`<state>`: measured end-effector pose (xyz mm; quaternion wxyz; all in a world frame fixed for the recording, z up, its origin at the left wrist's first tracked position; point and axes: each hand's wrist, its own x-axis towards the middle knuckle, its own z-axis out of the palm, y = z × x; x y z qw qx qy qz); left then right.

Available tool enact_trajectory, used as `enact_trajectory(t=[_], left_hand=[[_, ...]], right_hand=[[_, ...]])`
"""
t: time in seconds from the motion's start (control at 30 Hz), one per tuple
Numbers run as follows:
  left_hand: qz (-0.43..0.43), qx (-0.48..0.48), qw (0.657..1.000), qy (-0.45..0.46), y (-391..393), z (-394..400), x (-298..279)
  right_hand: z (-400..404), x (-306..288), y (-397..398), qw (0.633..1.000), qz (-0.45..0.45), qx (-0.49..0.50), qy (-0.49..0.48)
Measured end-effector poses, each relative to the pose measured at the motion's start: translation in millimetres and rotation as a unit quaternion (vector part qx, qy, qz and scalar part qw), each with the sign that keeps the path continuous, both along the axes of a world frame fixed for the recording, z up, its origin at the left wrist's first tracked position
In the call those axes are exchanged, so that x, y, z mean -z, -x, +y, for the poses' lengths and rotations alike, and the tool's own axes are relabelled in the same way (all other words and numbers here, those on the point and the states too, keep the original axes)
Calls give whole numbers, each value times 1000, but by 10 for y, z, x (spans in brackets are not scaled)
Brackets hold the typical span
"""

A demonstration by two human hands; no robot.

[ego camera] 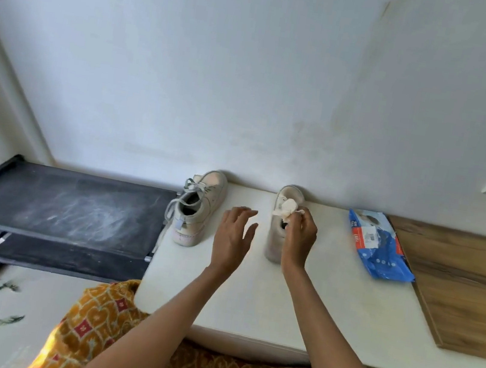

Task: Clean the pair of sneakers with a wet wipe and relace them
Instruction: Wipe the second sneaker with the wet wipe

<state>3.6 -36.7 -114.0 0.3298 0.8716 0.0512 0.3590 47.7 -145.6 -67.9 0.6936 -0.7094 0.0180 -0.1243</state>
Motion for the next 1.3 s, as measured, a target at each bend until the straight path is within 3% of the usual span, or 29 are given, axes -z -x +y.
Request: enact_trajectory(t=[0.1, 0.2, 0.3, 0.47, 0.83, 1.17, 1.23, 1.3], left_hand=[[-35, -114, 992, 42, 122, 426, -119], [40, -191, 966, 170, 160, 908, -108], [151, -113, 967, 170, 163, 1296, -13], [186, -50, 955, 224, 128, 1463, -38], [185, 39, 949, 251, 634, 1098, -23], [225, 17, 963, 149, 1092, 761, -217], [229, 34, 933, 276, 1047, 752, -419], [218, 75, 863, 450, 992, 712, -685]], right_hand=[[392, -9, 113, 998, -5, -57, -12], [734, 101, 222, 990, 42, -130, 36], [998, 224, 318, 980, 99, -170, 13], [1241, 321, 363, 952, 208, -181, -132], [780, 472, 629, 977, 174, -110, -65], [181, 406, 1007, 979, 162, -95, -73], [141, 330, 978, 980, 156, -92, -78], [121, 268, 939, 981, 150, -88, -82]])
